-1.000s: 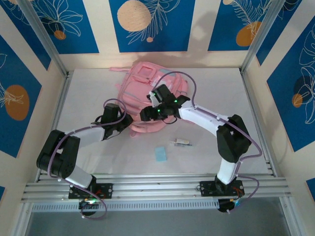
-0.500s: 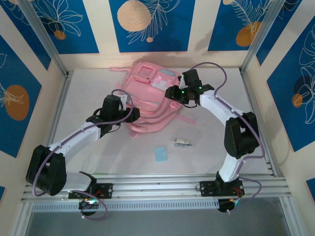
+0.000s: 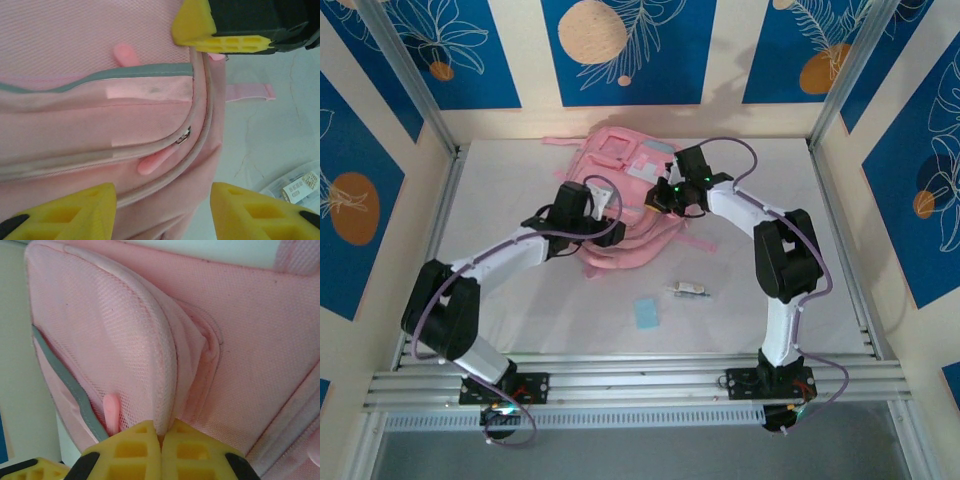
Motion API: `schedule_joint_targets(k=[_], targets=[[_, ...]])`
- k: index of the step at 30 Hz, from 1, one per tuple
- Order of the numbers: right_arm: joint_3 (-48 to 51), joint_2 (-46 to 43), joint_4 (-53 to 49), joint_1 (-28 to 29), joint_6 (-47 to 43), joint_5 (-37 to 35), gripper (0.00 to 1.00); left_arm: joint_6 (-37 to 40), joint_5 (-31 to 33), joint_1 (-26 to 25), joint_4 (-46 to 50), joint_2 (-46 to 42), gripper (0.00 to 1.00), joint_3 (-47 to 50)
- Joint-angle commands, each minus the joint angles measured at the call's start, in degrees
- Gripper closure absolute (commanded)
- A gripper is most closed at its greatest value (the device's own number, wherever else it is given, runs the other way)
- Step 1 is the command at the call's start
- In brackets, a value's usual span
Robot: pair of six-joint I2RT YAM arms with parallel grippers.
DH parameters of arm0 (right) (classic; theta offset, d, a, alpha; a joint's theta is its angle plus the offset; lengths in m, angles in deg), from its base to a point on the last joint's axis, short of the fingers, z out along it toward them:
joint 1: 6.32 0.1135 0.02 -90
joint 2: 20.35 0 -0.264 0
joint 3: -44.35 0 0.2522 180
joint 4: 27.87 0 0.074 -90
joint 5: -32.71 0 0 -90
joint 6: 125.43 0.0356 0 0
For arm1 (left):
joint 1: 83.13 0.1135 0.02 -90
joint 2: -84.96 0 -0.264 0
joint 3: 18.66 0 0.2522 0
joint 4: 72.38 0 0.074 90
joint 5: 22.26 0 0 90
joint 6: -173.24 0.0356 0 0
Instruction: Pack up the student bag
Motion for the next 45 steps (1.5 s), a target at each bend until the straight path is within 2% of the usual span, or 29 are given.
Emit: schedule_joint_targets(k=[1, 10, 17, 25, 28, 32, 35, 38, 42, 45], targets=[[-2.5, -0.1, 1.5, 0.4, 0.7, 2.6, 1.0, 4.7, -1.0, -1.1, 2.7, 2.4, 0.48, -2.7], [-3.8, 0.3, 1.2, 1.1, 1.0, 3.0, 1.0, 5.0, -1.4, -1.7, 3.1, 8.1, 0.48, -6.2], [-4.9, 0.5, 1.2, 1.7, 1.1, 3.2, 1.0, 5.2, 2.7, -3.3, 3.7, 12.0, 0.5, -9.6], [-4.2, 0.7, 1.7, 2.2, 1.7, 3.3, 1.0, 3.6, 10.9, -4.9, 3.1, 15.2, 0.69, -12.5], [-3.3, 0.6, 2.4, 2.3, 2.3, 3.5, 1.0, 2.5, 11.8, -5.3, 1.2, 14.7, 0.77, -12.1], [-1.7, 0.5, 3.7, 2.4, 3.5, 2.9, 1.0, 1.1, 9.7, -6.3, -0.7, 14.0, 0.79, -11.9], [-1.0, 0.4, 4.1, 2.3, 4.2, 2.5, 1.0, -0.1, 7.0, -7.2, -1.9, 14.4, 0.75, -12.0], [-0.9, 0.3, 4.4, 2.3, 4.3, 2.6, 1.0, -0.5, 7.9, -7.8, -2.4, 15.5, 0.76, -12.2], [-0.9, 0.3, 4.1, 2.0, 4.3, 2.7, 1.0, 0.5, 10.4, -7.8, -0.9, 17.5, 0.81, -13.9], [-0.2, -0.1, 4.5, 1.7, 4.4, 2.7, 1.0, 1.4, 13.0, -7.8, 1.3, 18.7, 0.92, -15.4]])
